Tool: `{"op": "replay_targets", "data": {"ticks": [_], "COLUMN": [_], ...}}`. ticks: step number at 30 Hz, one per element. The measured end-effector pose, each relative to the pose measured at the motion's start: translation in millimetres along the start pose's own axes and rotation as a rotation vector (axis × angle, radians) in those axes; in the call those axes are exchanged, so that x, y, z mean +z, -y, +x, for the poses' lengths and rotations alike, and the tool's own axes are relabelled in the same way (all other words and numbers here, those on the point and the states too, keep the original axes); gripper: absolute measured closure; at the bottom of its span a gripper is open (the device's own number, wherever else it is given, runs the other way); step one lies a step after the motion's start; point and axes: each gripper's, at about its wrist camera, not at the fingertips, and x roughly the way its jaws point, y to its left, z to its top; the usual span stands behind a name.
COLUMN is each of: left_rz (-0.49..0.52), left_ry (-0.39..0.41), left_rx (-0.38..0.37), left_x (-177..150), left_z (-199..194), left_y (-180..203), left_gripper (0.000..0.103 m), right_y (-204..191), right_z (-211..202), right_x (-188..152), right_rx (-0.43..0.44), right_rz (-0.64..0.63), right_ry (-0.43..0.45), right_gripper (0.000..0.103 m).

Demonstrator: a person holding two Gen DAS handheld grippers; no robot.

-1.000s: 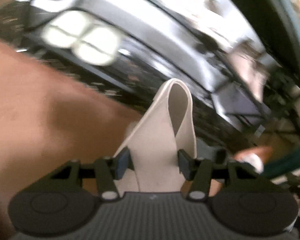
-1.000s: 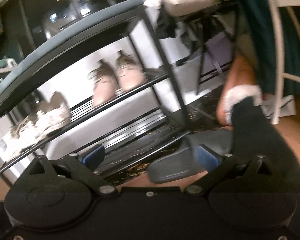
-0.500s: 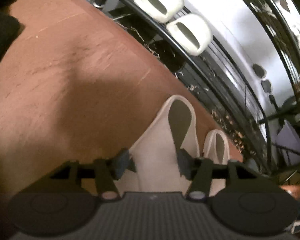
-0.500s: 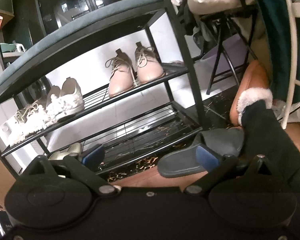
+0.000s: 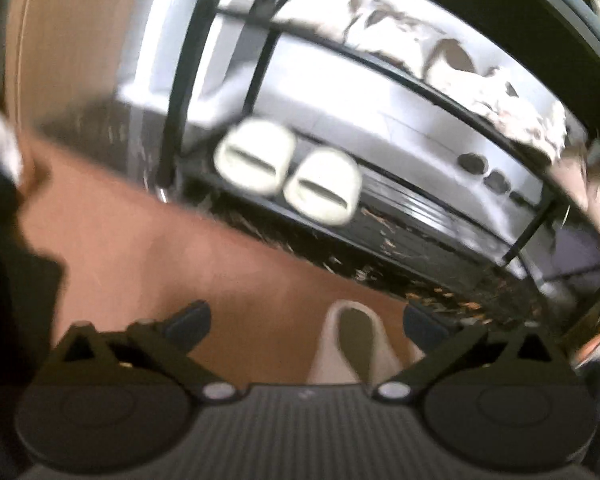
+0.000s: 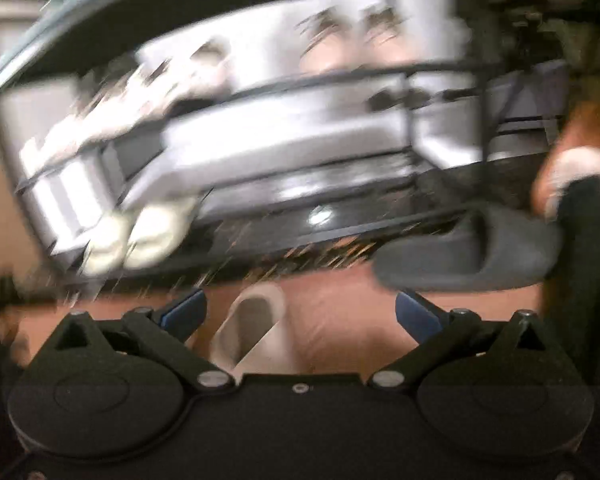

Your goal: Organize scattered shoes

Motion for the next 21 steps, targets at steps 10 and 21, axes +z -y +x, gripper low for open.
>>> {"op": "replay_targets", "data": {"ticks": [10, 21], "left_rz": [0.196, 0.219], "left_ry": [-0.020, -0.133], "left_rx": [0.083, 0.215], "left_x": [-33.4, -44.5], "left_z": [27.7, 53.1], "left_y": [15.6, 4.4], "left_gripper": [0.001, 0.001], "right_y": [-55.8, -33.4], "right_z": [2.2, 45.4], "right_x": [-40.0, -19.3], "right_rx": [0.220, 0.054], "right_rz": [-0.150, -0.023], "right_ry": [-0.209, -0.204], "right_gripper": [0.000, 0.000]}}
